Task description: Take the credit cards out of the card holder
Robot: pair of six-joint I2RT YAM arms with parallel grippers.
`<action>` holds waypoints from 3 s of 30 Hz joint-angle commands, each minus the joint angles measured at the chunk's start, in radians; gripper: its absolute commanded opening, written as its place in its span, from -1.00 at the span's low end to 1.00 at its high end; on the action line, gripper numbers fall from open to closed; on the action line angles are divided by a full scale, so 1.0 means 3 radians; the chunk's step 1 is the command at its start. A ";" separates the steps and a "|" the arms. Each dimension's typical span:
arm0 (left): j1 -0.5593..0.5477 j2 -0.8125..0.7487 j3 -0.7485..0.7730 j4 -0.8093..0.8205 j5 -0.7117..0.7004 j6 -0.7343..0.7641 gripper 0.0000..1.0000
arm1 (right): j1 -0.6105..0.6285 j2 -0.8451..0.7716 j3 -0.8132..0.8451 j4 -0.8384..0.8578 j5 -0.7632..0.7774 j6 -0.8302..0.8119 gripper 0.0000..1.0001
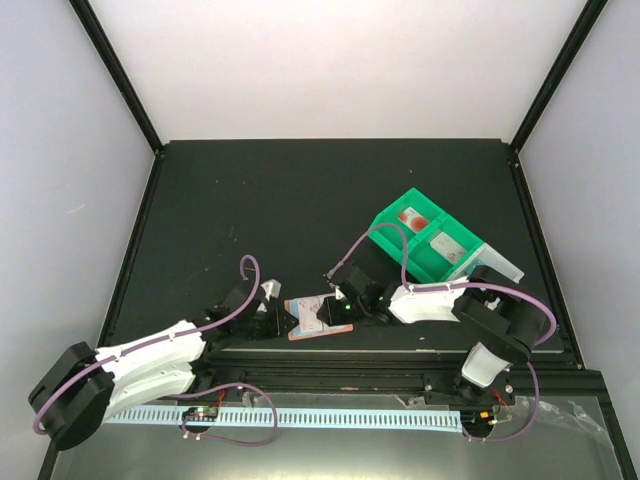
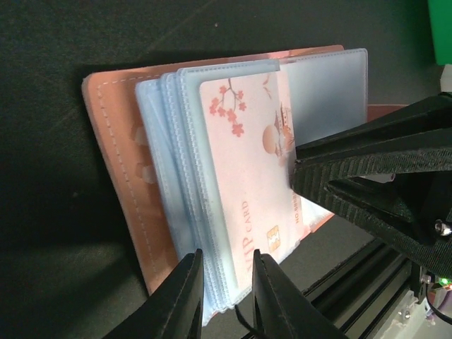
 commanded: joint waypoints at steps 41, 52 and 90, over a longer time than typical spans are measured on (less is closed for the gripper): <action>0.0026 0.0471 0.0046 0.0135 -0.0027 0.0088 -0.87 | -0.0084 -0.0023 -0.0328 0.0493 -0.0140 0.0277 -0.67; 0.0026 0.0464 0.0016 0.0154 -0.0036 0.0079 -0.88 | -0.0169 0.0023 -0.0454 0.0660 -0.0125 0.0332 -0.85; 0.0026 -0.0445 0.0211 -0.0187 0.0040 -0.0155 0.13 | -0.0328 -0.1335 -0.0848 0.0266 0.0047 0.0311 -0.98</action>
